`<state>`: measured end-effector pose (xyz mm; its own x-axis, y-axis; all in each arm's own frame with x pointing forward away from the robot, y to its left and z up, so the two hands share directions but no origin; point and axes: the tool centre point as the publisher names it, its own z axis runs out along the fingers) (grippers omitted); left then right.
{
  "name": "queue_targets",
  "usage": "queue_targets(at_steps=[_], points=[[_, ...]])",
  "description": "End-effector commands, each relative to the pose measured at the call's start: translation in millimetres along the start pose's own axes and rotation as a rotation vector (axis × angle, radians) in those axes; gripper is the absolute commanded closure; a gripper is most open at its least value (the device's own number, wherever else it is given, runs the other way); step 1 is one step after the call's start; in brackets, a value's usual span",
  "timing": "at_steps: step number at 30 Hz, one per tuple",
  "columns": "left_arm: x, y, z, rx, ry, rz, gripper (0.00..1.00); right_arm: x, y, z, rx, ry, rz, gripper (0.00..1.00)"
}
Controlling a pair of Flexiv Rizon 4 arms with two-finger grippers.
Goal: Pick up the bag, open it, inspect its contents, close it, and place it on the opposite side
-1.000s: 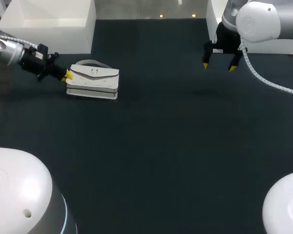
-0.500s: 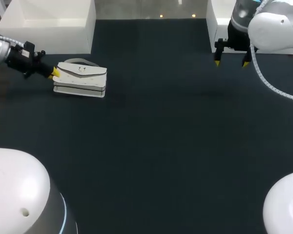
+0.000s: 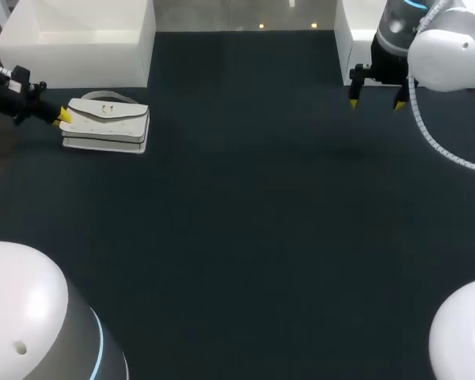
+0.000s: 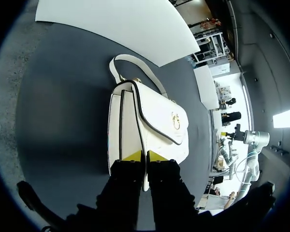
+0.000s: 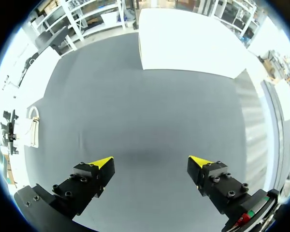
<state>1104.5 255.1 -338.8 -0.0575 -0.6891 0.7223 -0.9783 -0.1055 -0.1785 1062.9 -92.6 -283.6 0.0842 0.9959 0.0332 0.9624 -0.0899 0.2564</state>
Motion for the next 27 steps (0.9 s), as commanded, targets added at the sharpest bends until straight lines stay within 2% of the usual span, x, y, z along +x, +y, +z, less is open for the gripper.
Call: queue_targets(at_steps=[1, 14, 27], points=[[-17.4, -17, -7, -0.088, 0.029, 0.002, 1.00, 0.9, -0.9, -1, -0.001, -0.005, 0.002, 0.00], [-45.1, -31, -29, -0.113, 0.056, 0.000, 1.00, 0.9, -0.9, -1, -0.001, -0.005, 0.002, 0.00], [-60.9, -38, -42, -0.127, 0.039, -0.020, 1.00, 0.9, -0.9, -1, -0.001, -0.005, 0.002, 0.00]])
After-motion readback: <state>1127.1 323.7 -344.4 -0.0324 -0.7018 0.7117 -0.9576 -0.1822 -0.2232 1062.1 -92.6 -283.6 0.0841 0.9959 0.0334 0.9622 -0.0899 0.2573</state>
